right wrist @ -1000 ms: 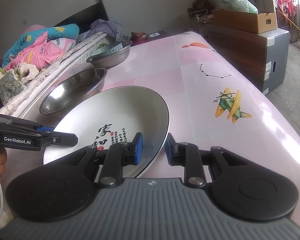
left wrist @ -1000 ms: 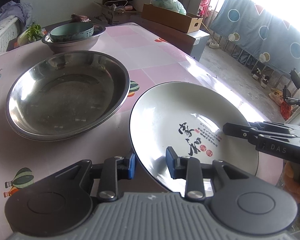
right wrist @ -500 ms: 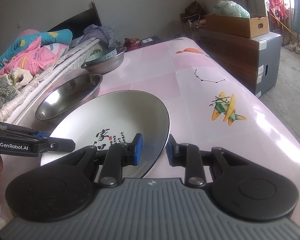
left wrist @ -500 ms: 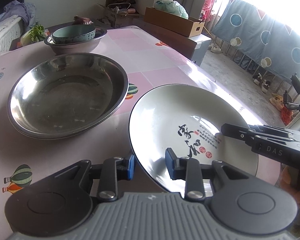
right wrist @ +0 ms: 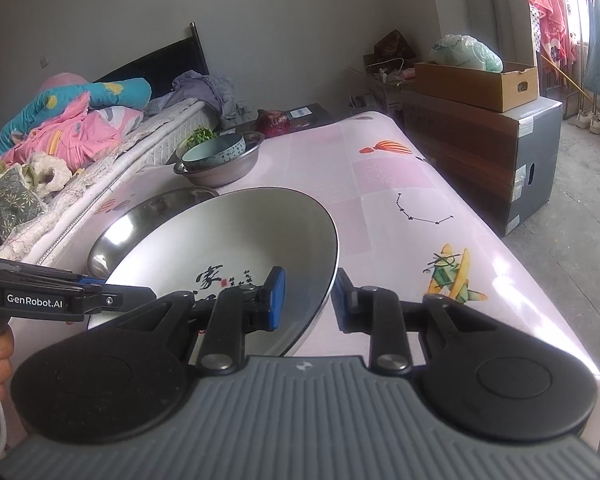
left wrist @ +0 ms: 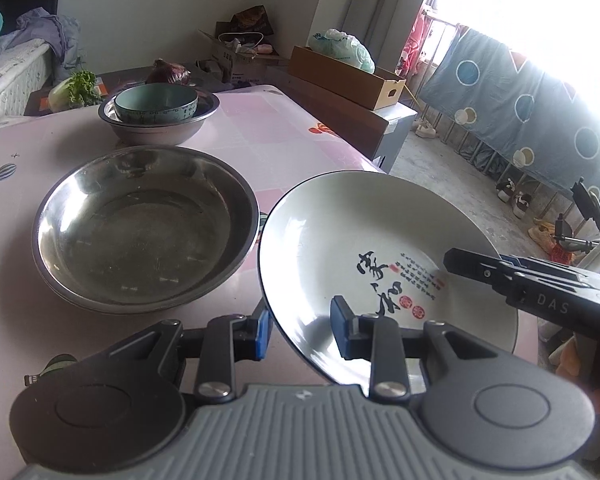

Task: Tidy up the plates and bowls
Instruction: 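Carry the white plate with both grippers over the stainless bowl, then lower the white plate into the stainless bowl and open both grippers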

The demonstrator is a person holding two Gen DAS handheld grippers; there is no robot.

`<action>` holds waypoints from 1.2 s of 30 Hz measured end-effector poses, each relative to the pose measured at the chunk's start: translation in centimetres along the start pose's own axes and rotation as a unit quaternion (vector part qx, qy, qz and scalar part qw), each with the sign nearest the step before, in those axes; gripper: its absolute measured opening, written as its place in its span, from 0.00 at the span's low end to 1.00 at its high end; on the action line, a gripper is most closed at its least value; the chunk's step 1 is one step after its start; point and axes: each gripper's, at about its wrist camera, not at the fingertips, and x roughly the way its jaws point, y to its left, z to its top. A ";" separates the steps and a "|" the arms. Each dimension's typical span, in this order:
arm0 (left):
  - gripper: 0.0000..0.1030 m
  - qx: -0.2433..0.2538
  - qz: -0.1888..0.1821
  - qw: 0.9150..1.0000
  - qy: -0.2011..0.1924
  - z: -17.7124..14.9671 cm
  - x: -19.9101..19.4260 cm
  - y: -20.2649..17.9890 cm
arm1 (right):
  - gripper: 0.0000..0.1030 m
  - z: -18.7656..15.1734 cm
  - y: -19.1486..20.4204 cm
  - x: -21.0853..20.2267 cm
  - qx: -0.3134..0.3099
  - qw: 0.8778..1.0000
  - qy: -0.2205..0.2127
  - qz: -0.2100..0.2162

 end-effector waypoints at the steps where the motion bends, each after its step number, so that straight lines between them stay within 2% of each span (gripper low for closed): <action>1: 0.30 -0.002 0.001 1.000 -0.005 0.2 -0.3 0.2 | 0.25 0.4 0.4 0.0 -0.003 1.000 -0.002 0.002; 6: 0.30 -0.019 0.016 0.999 -0.028 1.5 -1.8 2.4 | 0.25 2.5 2.4 1.0 -0.013 1.000 -0.011 0.021; 10: 0.30 -0.037 0.037 0.998 -0.037 2.3 -2.6 4.8 | 0.25 4.4 4.6 3.4 -0.018 0.999 -0.012 0.048; 17: 0.30 -0.083 0.072 0.994 -0.024 3.2 -2.3 10.3 | 0.24 6.0 8.5 9.2 -0.023 0.996 0.031 0.076; 22: 0.29 -0.109 0.065 0.992 0.000 3.5 -1.0 12.9 | 0.24 6.1 9.9 13.5 -0.013 0.994 0.090 0.060; 27: 0.31 -0.128 0.049 0.991 0.006 3.4 -0.5 14.3 | 0.24 6.5 10.5 15.5 -0.011 0.992 0.114 0.047; 28: 0.28 -0.132 0.047 0.990 0.007 3.4 -0.5 14.7 | 0.24 6.5 10.5 15.9 -0.011 0.992 0.116 0.046; 36: 0.28 -0.146 0.040 0.988 0.005 3.8 -0.6 15.9 | 0.28 7.6 11.1 16.8 -0.028 0.993 0.107 0.032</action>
